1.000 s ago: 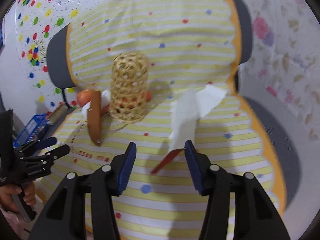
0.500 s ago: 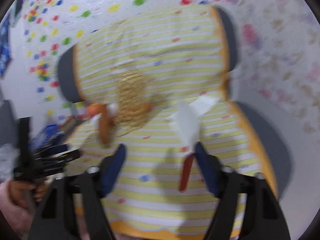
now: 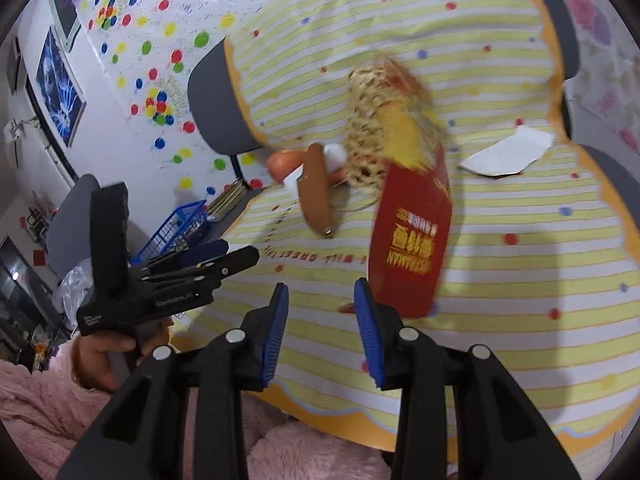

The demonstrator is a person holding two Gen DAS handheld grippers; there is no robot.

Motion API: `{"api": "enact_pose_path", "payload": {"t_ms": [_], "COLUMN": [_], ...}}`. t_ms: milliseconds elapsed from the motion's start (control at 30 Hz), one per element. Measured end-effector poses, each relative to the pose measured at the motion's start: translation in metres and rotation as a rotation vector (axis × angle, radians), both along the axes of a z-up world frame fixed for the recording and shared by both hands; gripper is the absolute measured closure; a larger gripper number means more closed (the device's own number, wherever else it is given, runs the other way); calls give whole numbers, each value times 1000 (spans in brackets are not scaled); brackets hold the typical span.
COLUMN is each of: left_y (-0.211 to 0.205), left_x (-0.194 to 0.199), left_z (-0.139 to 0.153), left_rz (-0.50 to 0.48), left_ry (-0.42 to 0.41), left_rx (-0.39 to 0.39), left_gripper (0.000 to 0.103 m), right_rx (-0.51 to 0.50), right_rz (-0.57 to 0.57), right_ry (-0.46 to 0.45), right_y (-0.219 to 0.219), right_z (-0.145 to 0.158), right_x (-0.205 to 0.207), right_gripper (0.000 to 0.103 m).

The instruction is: Collect trash

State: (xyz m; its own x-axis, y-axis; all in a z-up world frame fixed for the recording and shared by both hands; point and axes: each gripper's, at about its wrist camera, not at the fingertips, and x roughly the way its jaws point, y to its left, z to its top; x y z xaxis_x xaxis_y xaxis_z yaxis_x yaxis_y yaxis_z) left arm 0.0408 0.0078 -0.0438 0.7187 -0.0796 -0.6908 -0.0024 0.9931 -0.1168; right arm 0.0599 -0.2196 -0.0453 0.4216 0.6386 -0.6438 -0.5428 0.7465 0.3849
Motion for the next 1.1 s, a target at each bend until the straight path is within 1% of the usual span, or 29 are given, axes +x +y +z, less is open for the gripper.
{"api": "enact_pose_path", "payload": {"t_ms": [67,133,167,233,300,333,367,400,433,467,600,633,667,700,733,767,800,867,900,933,967,1100], "left_y": [1,4,6,8,10,10,9,8,7,5,2,2,1,1,1,2,2,4,5,6,7,4], "left_x": [-2,-4,-4,-5,-4,-4,-4,-4,-4,-4,-3,-3,-3,-3,-4,-4,-4,-3,-2,0,1,11], "left_z": [2,4,5,7,7,8,8,8,8,8,8,8,9,9,10,10,10,9,9,8,8,10], "left_rz": [3,9,13,19,23,23,21,19,17,12,6,5,4,3,2,1,2,7,12,14,16,17], "left_ry": [-6,-10,-12,-14,-15,-15,-16,-18,-19,-20,-19,-19,-19,-19,-21,-24,-24,-21,-17,-14,-12,-19], "left_rx": [5,8,8,11,4,-1,-3,-2,-1,-1,-2,-2,1,3,5,11,15,14,9,7,8,14], "left_gripper": [28,28,28,28,28,28,28,28,28,28,28,28,28,28,28,28,28,28,28,28,28,28], "right_rx": [-92,-183,-211,-225,-235,-246,-256,-289,-324,-346,-442,-464,-496,-528,-524,-515,-517,-529,-523,-508,-490,-410], "right_rz": [-51,-78,-76,-64,-82,-109,-131,-173,-209,-230,-342,-358,-374,-394,-401,-408,-415,-431,-439,-457,-477,-541], "right_ry": [-2,-38,-56,-94,-167,-208,-234,-272,-293,-301,-276,-280,-281,-265,-249,-236,-231,-237,-236,-235,-238,-229], "right_y": [8,13,14,15,13,11,10,9,9,11,20,20,21,22,21,19,17,13,9,2,-4,-29], "right_z": [-9,-12,-11,-3,14,22,26,33,35,34,22,20,15,10,7,6,4,3,5,8,13,30], "right_x": [5,4,2,-6,-14,-17,-17,-17,-15,-11,11,16,24,32,36,40,41,43,43,42,40,29], "right_gripper": [69,69,69,68,61,54,45,40,32,29,29,32,41,48,60,66,69,85,89,98,101,101]}}
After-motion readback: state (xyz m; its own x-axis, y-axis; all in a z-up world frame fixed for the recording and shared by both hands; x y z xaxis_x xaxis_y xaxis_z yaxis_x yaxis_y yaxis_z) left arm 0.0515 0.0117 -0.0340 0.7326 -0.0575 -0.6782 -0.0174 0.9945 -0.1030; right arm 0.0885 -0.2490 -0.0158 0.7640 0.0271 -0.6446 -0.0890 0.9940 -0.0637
